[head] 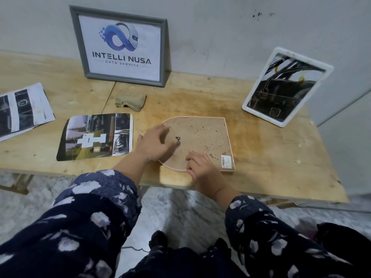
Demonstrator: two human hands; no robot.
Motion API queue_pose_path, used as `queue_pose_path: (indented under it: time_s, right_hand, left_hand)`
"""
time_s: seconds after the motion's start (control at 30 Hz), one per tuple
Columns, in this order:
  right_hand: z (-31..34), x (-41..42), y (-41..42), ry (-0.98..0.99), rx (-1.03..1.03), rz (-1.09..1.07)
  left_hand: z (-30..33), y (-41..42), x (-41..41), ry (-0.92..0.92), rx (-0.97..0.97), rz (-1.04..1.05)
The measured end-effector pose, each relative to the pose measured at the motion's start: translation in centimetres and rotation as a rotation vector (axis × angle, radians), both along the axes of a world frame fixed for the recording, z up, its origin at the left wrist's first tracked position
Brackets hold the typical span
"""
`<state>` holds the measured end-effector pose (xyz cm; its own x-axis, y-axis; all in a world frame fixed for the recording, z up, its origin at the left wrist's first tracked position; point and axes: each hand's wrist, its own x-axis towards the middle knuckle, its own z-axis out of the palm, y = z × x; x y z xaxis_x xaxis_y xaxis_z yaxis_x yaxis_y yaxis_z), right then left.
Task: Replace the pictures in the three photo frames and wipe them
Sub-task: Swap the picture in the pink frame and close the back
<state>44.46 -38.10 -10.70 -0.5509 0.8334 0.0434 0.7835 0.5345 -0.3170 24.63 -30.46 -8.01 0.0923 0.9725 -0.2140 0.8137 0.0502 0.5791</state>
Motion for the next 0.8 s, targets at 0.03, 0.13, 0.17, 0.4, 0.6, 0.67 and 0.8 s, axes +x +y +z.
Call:
queue_pose_path:
  time_s: [0.03,0.13,0.17,0.4,0.6,0.67,0.8]
  right_hand:
    - [0.5,-0.2,0.3,0.041,-0.009,-0.045]
    - [3.8,-1.2,2.5,0.147,-0.074,-0.208]
    - [5.3,-1.5,3.3,0.178,-0.083,-0.254]
    - [16.5,-2.5,9.2,0.473,-0.106,-0.548]
    - [19.2,0.1,11.5,1.059,-0.491,-0.733]
    - [17.9,1.3,11.7,1.211,-0.636,-0.795]
    - [13.4,2.8,11.7,1.345,-0.731,-1.013]
  left_hand:
    - [0.3,0.1,-0.3,-0.183,0.063,0.174]
    - [1.9,0.7,-1.1,-0.415,0.088,0.463]
    - [2.4,0.9,-1.2,-0.457,0.058,0.484]
    - [5.3,3.4,1.9,-0.709,-0.121,0.410]
    - [7.2,4.0,4.3,-0.830,-0.238,0.313]
    - [6.8,4.6,4.4,-0.819,-0.272,0.353]
    - [5.1,5.0,3.9,-0.724,-0.217,0.413]
